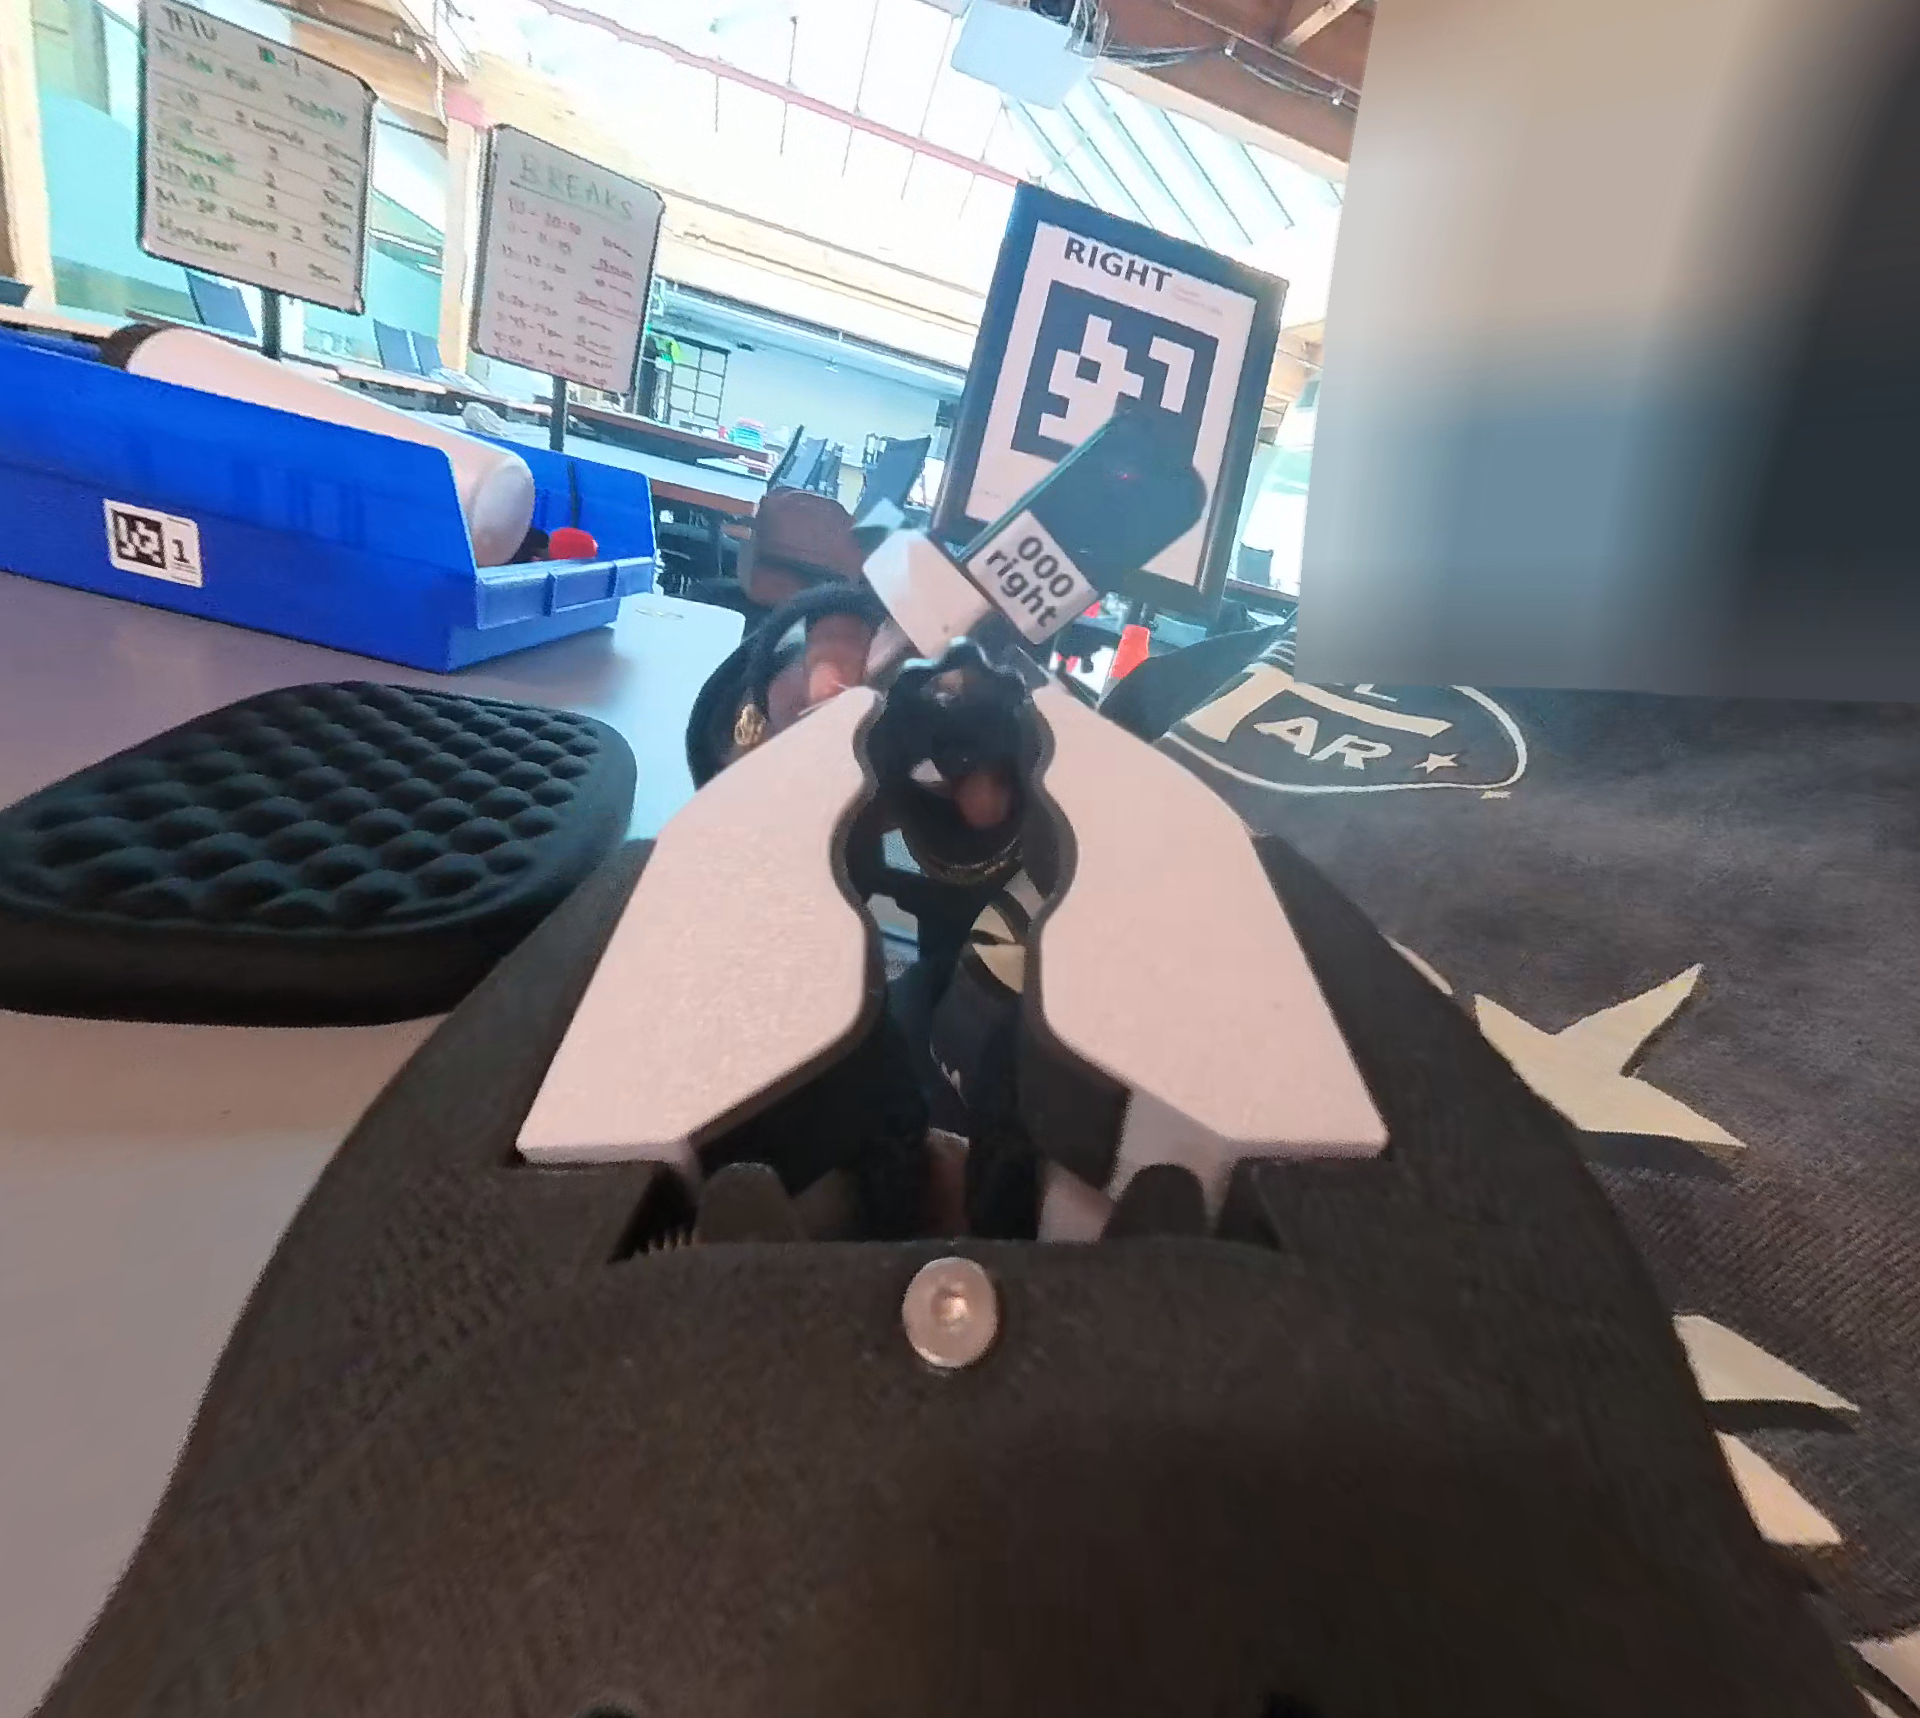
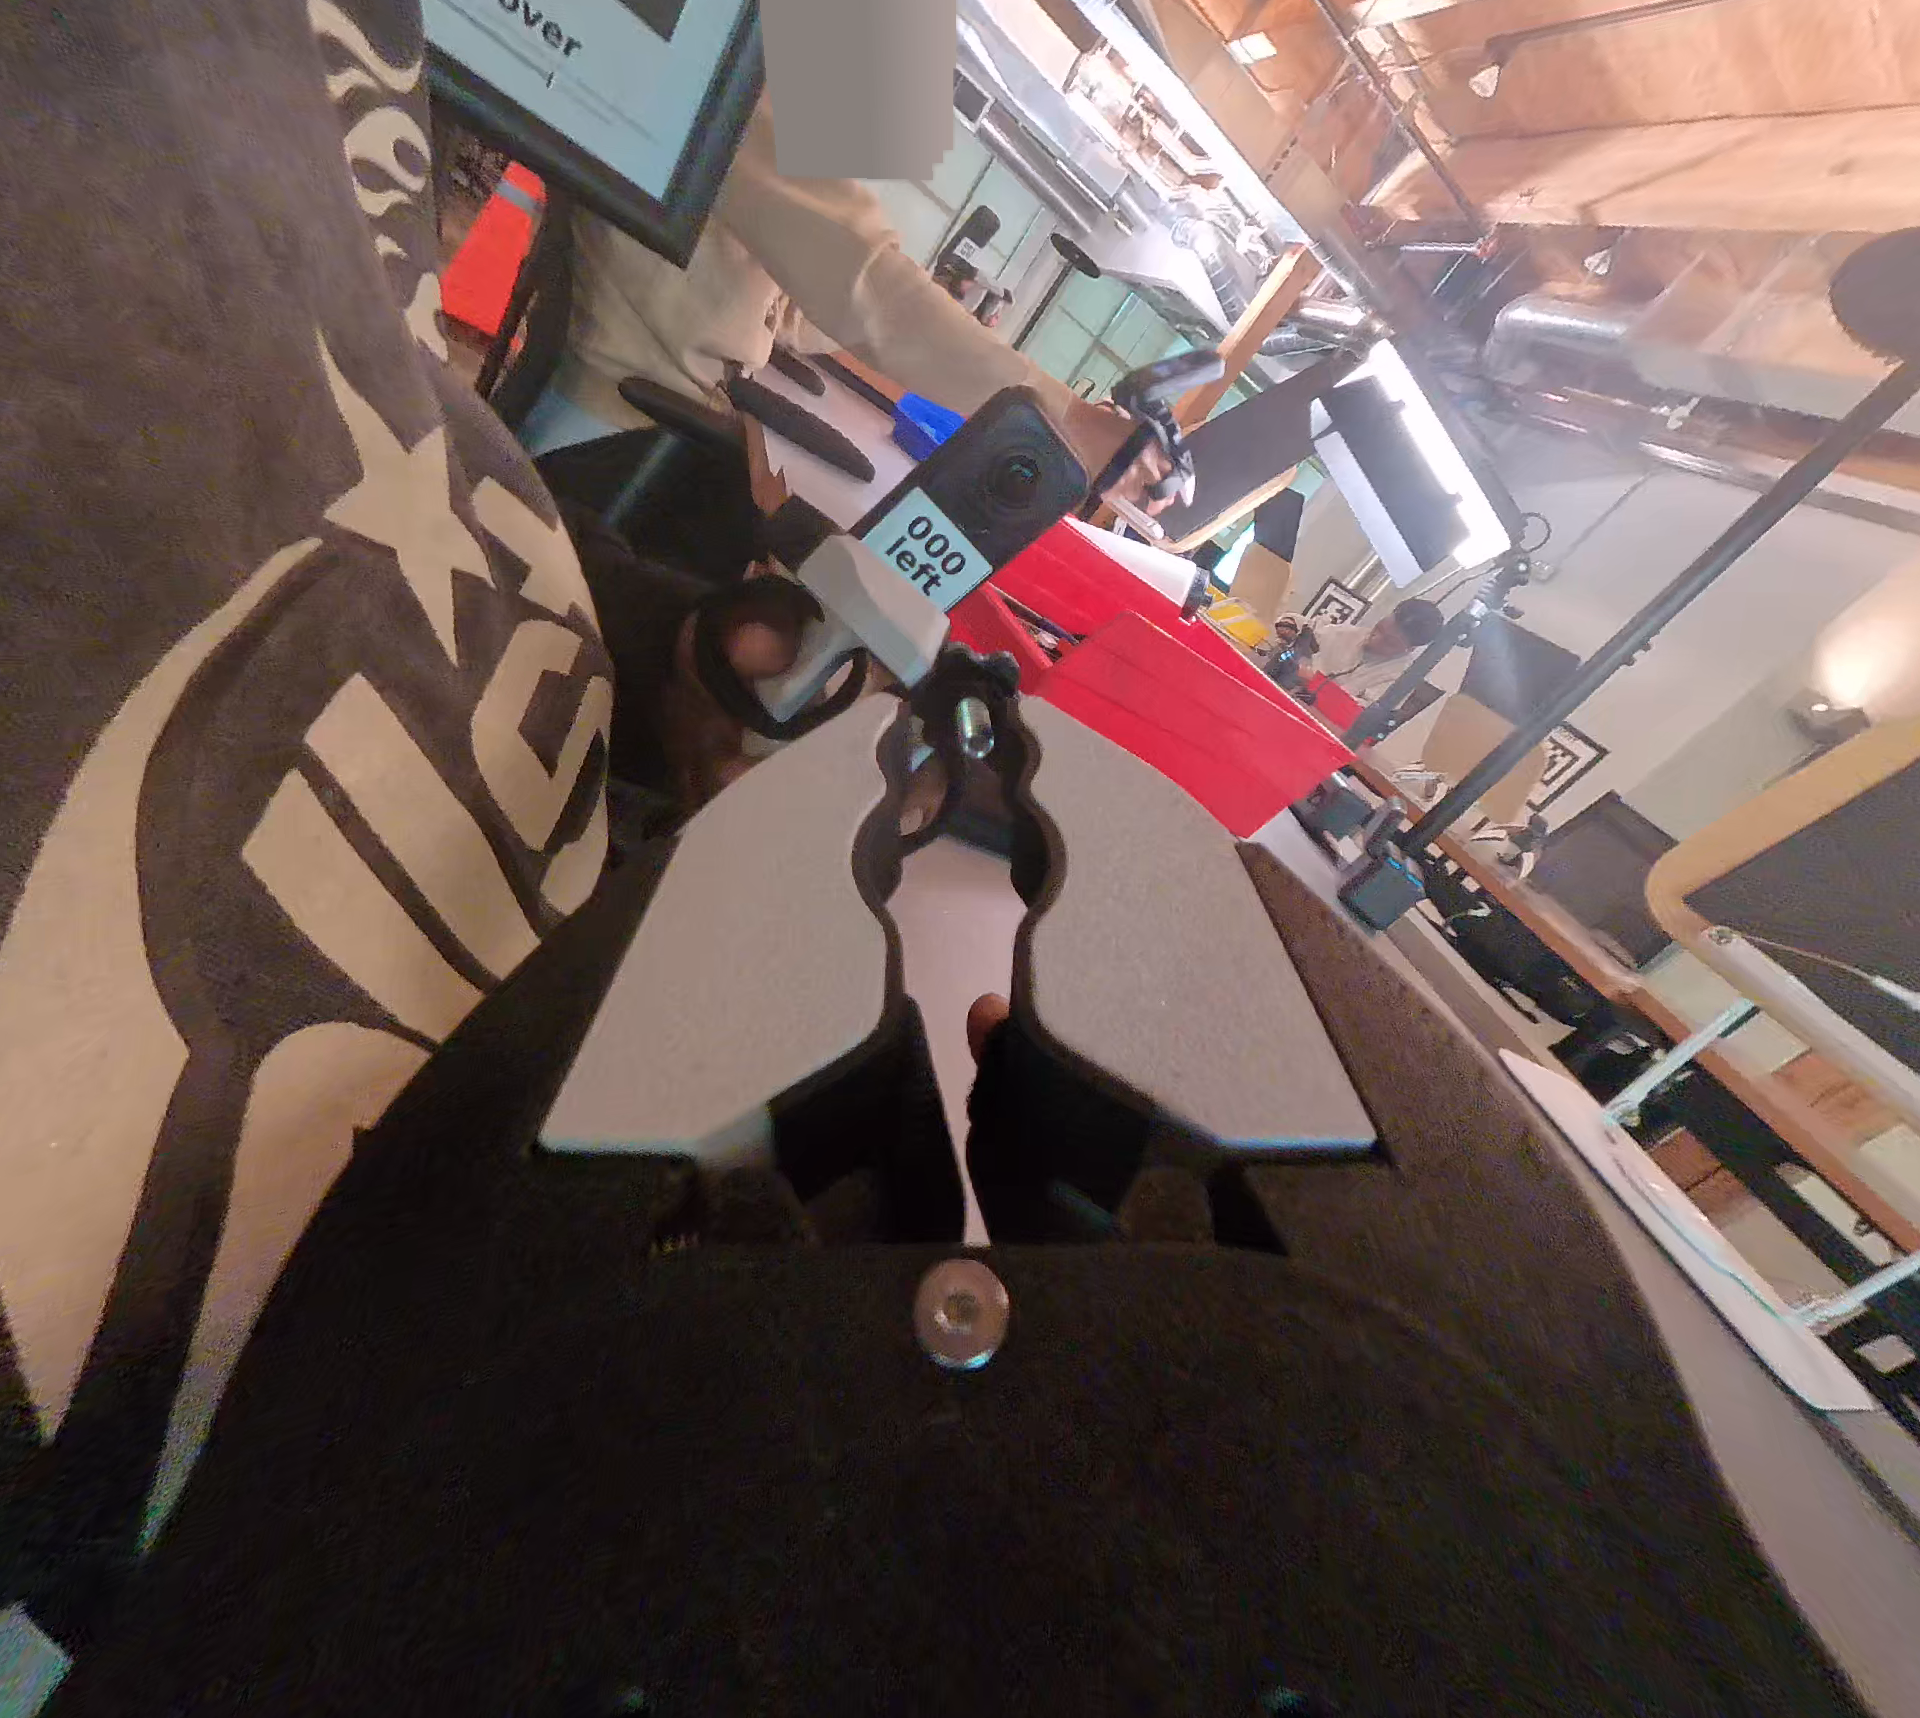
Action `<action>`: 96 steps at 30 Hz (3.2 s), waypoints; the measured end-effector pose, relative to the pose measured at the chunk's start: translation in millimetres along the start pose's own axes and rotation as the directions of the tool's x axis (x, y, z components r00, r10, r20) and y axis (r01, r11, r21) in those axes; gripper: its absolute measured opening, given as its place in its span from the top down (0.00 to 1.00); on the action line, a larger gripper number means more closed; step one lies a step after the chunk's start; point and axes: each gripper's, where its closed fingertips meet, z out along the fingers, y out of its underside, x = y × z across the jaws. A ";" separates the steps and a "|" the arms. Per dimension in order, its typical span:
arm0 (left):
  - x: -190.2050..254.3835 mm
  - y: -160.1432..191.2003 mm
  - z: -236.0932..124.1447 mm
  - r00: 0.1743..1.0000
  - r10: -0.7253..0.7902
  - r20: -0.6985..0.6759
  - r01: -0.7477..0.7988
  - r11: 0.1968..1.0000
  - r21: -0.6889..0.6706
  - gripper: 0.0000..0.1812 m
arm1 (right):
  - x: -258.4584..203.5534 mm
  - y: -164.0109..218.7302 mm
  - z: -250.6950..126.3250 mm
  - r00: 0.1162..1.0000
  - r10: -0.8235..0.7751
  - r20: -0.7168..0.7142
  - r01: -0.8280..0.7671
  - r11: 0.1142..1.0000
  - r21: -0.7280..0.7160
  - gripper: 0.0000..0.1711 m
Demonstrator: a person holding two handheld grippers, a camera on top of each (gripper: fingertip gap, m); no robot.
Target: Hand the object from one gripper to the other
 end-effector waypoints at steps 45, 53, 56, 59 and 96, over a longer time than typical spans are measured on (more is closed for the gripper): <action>-10.7 5.1 -1.1 0.993 -0.114 0.026 0.114 0.993 -0.010 0.87 | 3.8 11.7 -1.4 0.991 0.134 0.024 -0.133 0.990 -0.041 0.89; -8.3 6.4 -0.1 0.992 -0.126 0.009 0.126 0.992 -0.020 0.88 | 2.5 11.2 -1.9 0.993 0.111 0.034 -0.110 0.993 -0.039 0.94; -6.7 7.7 0.6 0.991 -0.132 -0.003 0.132 0.991 -0.029 0.88 | 1.0 12.9 -0.4 0.997 0.075 0.028 -0.073 0.996 -0.052 0.95; -6.6 8.8 0.9 0.991 -0.136 -0.005 0.136 0.990 -0.035 0.88 | 1.1 14.6 -0.4 0.996 0.080 0.034 -0.078 0.995 -0.063 0.97; -5.8 -2.9 -0.8 0.996 -0.090 0.007 0.090 0.995 0.032 0.87 | 4.5 8.7 1.0 0.995 -0.086 -0.042 0.083 0.994 -0.072 0.91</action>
